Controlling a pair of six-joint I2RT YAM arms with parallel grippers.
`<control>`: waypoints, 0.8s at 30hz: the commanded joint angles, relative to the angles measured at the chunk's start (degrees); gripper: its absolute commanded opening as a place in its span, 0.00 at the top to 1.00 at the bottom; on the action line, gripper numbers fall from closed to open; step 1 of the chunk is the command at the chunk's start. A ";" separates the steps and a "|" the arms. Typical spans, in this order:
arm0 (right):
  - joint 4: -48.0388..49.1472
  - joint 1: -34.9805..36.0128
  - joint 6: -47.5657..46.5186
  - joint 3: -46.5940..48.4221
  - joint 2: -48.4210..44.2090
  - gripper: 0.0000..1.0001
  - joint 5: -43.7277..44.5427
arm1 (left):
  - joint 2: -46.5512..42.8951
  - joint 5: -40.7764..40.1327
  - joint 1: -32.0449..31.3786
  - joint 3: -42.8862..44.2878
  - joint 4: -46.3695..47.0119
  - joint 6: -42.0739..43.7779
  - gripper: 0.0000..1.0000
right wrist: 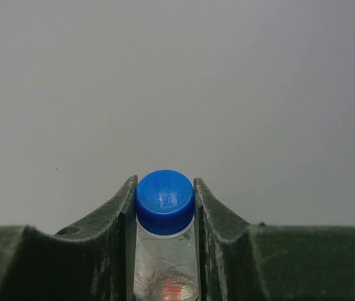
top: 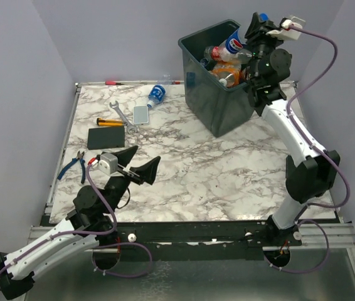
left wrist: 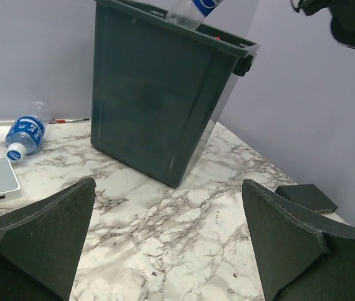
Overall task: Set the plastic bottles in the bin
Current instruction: Place the plastic bottle in the trash bin.
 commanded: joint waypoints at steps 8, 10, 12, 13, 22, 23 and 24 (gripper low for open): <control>6.89 -1.24 13.13 0.67 8.92 0.99 -11.53 | 0.24 -2.32 -0.06 -1.33 -0.65 0.59 0.01; 7.54 -1.20 14.07 -2.06 8.89 1.00 -11.72 | 1.02 -2.33 -0.06 -1.29 -0.65 0.60 0.01; 8.11 -1.20 14.63 -5.07 8.36 0.99 -11.92 | 1.71 -2.57 -0.07 -1.24 -0.57 0.40 0.01; 8.25 -1.20 14.77 -6.48 8.04 1.00 -12.38 | 2.10 -2.62 -0.06 -1.18 -0.52 0.42 0.01; 1.00 -1.16 13.45 -12.21 1.64 0.36 -17.39 | 5.19 -2.86 -0.06 -0.78 0.05 0.77 0.01; -0.51 -1.20 13.30 -11.77 0.90 0.33 -17.53 | 5.25 -2.78 -0.06 -0.72 0.11 0.77 0.01; -2.10 -1.20 13.26 -11.39 0.09 0.31 -17.60 | 5.33 -2.70 -0.06 -0.72 0.13 0.77 0.01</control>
